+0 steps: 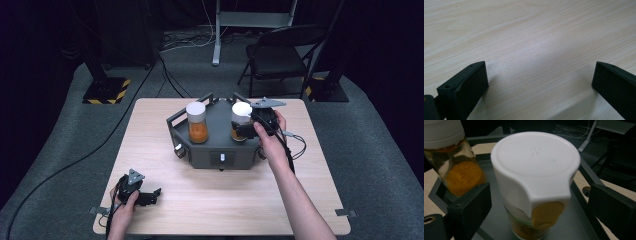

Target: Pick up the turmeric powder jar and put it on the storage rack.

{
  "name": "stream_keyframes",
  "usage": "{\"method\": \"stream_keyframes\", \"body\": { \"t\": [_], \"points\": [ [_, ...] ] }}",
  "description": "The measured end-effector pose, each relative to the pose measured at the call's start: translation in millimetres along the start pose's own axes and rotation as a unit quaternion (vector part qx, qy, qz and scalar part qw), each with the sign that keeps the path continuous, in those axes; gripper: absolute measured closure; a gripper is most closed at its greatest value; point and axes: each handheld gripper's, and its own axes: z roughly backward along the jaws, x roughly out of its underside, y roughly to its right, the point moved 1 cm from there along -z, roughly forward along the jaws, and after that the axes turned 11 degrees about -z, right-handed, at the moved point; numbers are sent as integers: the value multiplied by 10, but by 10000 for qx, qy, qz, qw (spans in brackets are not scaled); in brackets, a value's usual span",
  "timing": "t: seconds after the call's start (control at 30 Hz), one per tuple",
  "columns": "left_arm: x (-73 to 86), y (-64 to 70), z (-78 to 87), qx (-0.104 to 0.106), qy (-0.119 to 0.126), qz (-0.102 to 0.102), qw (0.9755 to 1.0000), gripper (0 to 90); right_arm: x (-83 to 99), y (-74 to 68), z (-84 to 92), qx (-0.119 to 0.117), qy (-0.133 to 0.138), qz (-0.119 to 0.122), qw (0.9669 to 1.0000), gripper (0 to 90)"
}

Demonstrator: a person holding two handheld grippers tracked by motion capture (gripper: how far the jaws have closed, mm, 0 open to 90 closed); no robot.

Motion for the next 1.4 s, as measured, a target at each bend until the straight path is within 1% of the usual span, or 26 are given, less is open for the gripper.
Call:
{"method": "stream_keyframes", "body": {
  "t": [0.1,0.13,0.33,0.4,0.67,0.73,0.9,0.93,0.97,1.17,1.3,1.4],
  "points": [
    [0,0,0,0,-1,-3,10000,0,53,5,45,50,97,42,9999,38],
    [0,0,0,0,-1,-4,10000,0,78,9,71,101,129,74,9998,36],
    [0,0,0,0,0,-4,10000,0,146,44,134,198,152,59,9997,36],
    [0,0,0,0,0,-4,10000,0,182,68,154,195,172,54,9996,36],
    [0,0,0,-1,0,-3,10000,0,275,152,220,213,116,-5,9997,35],
    [0,0,0,0,-1,-4,10000,0,328,177,250,234,116,2,9997,35],
    [0,1,0,-1,0,-3,10000,0,413,241,282,181,99,4,9998,35],
    [0,0,0,-1,0,-4,10000,0,455,274,292,163,98,-37,9998,35],
    [0,0,0,-1,0,-4,10000,0,455,274,292,163,98,-37,9998,35],
    [0,0,0,-1,0,-4,10000,0,596,363,343,190,100,-117,9997,32],
    [0,1,0,-2,0,-3,10000,0,655,380,367,239,114,-106,9996,30],
    [0,1,0,-2,-1,-3,10000,0,715,409,386,230,92,-134,9996,30]
  ]
}}
